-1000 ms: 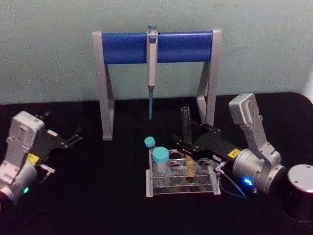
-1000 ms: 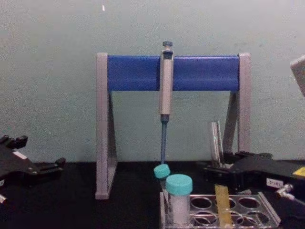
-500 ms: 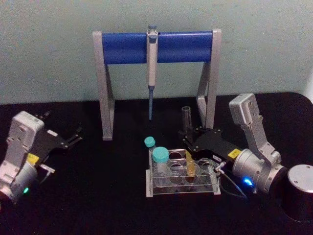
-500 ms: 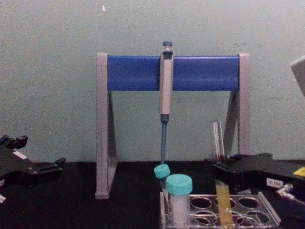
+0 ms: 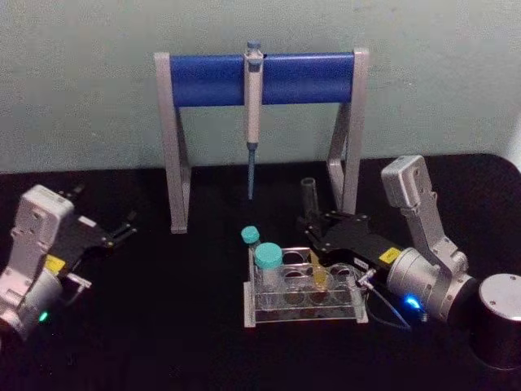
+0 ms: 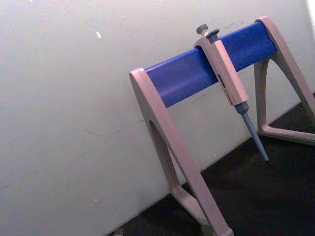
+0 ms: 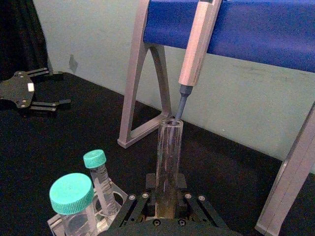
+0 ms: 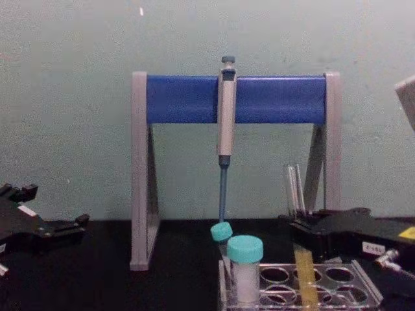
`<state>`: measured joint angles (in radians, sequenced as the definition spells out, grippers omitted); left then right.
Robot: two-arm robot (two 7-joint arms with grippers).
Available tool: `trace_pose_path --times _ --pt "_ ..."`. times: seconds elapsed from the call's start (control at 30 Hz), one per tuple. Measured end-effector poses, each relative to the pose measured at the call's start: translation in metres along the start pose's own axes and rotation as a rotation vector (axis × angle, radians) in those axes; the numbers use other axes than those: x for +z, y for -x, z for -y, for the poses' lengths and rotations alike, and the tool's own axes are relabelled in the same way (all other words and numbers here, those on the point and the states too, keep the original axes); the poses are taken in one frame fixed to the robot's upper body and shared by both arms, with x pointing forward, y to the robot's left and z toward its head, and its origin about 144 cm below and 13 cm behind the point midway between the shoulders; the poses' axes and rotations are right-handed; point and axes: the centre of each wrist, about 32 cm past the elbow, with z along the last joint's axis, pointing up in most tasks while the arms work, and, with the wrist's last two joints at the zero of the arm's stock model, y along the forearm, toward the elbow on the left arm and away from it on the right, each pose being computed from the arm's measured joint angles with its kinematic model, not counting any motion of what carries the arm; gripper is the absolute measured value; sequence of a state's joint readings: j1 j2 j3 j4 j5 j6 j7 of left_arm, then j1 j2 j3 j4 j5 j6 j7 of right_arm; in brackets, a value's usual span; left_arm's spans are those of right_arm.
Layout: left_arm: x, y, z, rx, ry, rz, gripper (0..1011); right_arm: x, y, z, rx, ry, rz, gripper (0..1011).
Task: Pick up the test tube from the test tube rack, shake it, then place it back into the test tube rack.
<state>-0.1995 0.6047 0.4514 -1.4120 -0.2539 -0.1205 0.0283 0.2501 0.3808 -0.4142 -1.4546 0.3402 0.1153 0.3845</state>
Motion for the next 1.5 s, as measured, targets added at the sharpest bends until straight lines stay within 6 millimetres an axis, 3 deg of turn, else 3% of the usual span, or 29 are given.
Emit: trace_pose_path --times 0.97,1.5 --pt "0.0 0.0 0.0 0.0 0.0 0.0 1009 -0.017 0.012 0.02 0.002 -0.161 0.021 232" --pt "0.0 0.0 0.0 0.0 0.0 0.0 1010 -0.002 0.011 0.024 -0.003 -0.242 0.032 232"
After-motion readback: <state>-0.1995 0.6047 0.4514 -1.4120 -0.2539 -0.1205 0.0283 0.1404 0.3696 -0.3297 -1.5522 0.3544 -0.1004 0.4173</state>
